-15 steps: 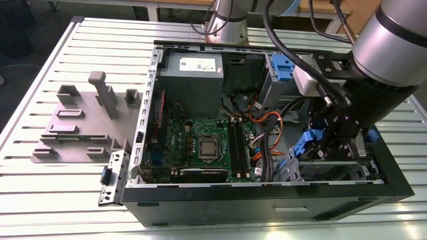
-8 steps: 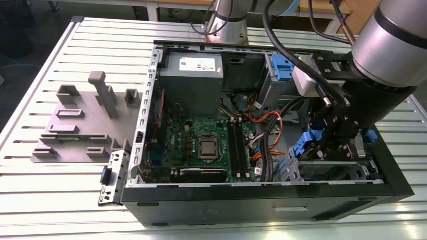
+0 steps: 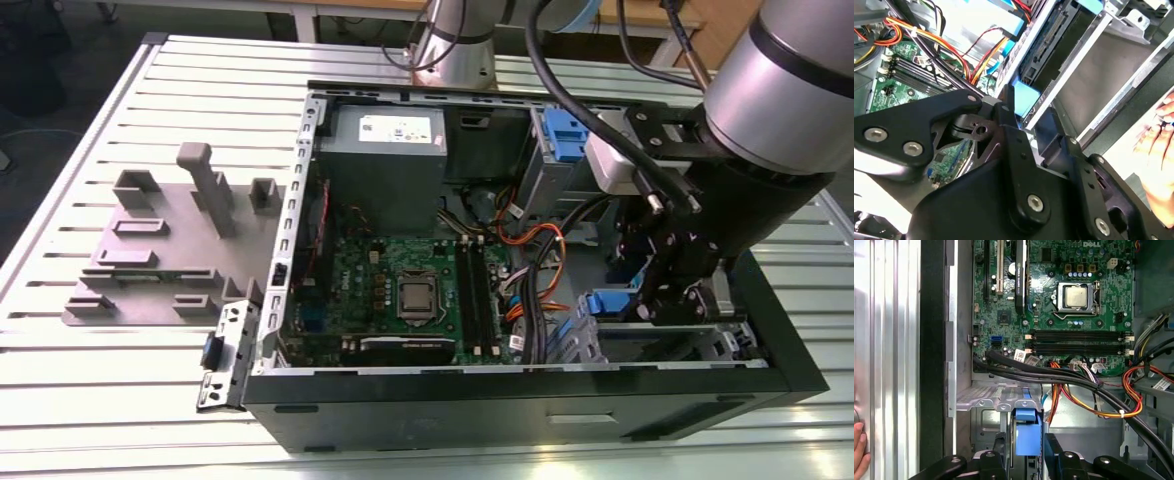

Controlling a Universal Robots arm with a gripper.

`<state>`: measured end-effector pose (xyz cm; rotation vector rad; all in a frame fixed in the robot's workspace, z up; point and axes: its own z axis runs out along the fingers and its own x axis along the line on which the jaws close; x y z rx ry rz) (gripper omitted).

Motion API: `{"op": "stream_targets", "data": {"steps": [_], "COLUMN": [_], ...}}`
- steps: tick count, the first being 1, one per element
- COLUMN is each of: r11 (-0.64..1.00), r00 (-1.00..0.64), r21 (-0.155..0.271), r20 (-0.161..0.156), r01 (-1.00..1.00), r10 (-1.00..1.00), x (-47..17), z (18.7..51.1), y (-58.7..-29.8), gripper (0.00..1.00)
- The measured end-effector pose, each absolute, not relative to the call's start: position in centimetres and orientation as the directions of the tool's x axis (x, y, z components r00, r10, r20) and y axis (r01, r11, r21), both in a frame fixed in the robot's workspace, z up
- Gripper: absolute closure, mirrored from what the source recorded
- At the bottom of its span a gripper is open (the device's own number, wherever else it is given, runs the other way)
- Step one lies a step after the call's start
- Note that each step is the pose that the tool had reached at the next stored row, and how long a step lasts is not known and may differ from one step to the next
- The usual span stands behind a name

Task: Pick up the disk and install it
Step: 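Insert the disk into the insertion slot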

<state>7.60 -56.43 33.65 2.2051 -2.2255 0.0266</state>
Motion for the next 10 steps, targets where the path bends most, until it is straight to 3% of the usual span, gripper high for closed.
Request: {"op": "stream_targets", "data": {"steps": [2,4,10], "r11": [0.009,0.009,0.009], "r00": [-0.009,-0.009,-0.009], "r21": [-0.006,-0.006,-0.006], "r20": [0.018,0.019,0.02], "r01": [-1.0,-1.0,-1.0], "r10": [-1.0,-1.0,-1.0], "x": [7.6,7.6,7.61], "z": [33.65,33.65,33.65], "y": [-56.43,-56.43,-56.43], "gripper": [0.58,0.7,0.87]}}
